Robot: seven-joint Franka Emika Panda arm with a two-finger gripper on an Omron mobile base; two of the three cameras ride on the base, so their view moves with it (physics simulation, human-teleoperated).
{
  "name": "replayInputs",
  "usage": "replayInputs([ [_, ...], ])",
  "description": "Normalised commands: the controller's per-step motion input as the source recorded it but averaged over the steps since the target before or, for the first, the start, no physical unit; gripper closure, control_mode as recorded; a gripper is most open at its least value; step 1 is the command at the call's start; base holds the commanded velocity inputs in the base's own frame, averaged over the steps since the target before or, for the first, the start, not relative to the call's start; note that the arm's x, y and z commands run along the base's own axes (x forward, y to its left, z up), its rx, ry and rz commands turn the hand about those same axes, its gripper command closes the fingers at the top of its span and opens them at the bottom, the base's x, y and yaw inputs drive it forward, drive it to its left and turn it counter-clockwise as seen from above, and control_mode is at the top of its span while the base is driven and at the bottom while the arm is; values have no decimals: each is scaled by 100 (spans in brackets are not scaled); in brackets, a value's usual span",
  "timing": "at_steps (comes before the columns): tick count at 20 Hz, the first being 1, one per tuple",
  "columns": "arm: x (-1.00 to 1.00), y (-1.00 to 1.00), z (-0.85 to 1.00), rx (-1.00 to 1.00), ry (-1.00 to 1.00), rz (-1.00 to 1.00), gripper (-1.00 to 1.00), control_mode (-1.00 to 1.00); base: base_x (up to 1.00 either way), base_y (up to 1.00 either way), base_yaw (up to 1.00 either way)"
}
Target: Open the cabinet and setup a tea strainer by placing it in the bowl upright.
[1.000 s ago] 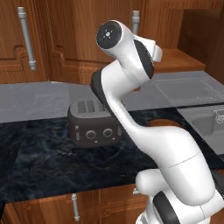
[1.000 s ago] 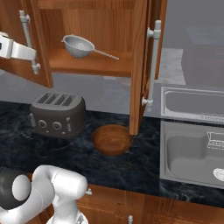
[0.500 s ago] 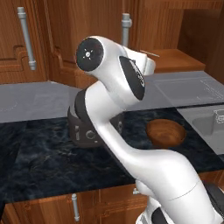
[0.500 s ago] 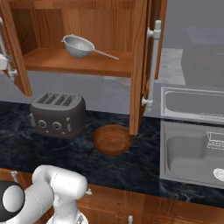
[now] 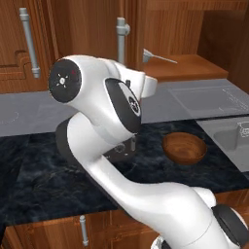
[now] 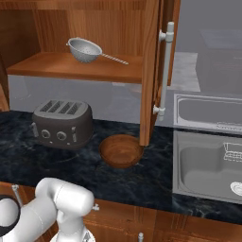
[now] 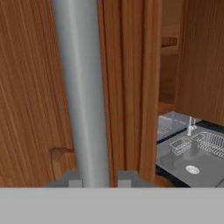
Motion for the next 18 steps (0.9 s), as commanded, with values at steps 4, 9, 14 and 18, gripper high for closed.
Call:
replayInputs([
  [4,-10,14,0,0,0,0,-100,-100,0,0,0],
  [9,0,0,0,0,0,0,-100,-100,0,0,0],
  [14,0,0,0,0,0,0,-100,-100,0,0,0],
  [18,-12,-1,2,0,0,0,-100,-100,0,0,0],
])
